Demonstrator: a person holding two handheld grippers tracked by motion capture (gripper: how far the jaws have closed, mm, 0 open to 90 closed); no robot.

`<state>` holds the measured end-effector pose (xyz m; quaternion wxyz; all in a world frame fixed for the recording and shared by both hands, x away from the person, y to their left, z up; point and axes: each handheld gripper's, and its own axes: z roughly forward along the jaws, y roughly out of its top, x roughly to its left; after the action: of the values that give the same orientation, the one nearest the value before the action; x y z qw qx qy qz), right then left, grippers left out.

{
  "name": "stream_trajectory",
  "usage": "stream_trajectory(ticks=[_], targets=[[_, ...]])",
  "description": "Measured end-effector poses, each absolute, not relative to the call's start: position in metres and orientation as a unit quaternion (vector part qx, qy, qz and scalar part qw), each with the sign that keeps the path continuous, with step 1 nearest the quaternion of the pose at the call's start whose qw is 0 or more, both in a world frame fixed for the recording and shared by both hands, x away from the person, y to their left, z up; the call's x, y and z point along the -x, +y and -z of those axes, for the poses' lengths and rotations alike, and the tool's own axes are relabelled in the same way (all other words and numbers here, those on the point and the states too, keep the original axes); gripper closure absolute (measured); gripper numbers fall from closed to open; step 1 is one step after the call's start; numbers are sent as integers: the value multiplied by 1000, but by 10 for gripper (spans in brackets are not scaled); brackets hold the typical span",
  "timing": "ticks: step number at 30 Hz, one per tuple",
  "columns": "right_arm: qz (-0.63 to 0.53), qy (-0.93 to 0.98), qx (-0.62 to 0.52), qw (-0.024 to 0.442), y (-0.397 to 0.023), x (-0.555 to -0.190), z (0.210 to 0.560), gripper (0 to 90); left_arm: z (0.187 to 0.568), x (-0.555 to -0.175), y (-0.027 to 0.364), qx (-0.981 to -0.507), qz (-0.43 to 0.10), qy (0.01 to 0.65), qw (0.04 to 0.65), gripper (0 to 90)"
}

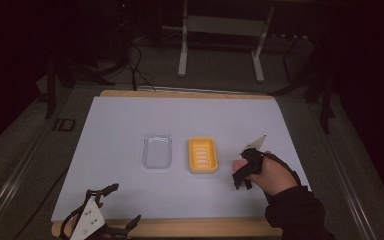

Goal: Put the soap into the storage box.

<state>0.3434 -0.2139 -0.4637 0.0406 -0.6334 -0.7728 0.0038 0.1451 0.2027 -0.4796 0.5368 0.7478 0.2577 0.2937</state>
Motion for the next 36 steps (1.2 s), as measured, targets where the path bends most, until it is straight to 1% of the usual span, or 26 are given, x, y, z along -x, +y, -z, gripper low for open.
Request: stream_trajectory(ticks=[4,7,9,13,17,26,34,36], targets=[[2,-771,635,33,-212,-350,460,192,480,-145,203,-748,-293,257,537,5],[5,-778,628,23,-212,-355,458,213,480,-145,203,-748,-293,257,537,5],[8,-779,627,14,-211,-359,456,211,480,-145,203,-748,-293,257,537,5],[18,-776,631,15,-209,-366,454,195,479,-145,203,-748,-293,257,537,5],[24,-776,630,7,-208,-373,455,189,480,-145,203,-749,-292,256,537,5],[35,-779,625,-22,-204,-384,466,194,480,-145,203,-749,-291,255,537,5],[37,-780,625,-22,-202,-389,480,196,480,-145,202,-752,-290,253,535,5],[35,-778,626,-22,-201,-390,484,219,480,-145,202,-752,-290,253,535,5]])
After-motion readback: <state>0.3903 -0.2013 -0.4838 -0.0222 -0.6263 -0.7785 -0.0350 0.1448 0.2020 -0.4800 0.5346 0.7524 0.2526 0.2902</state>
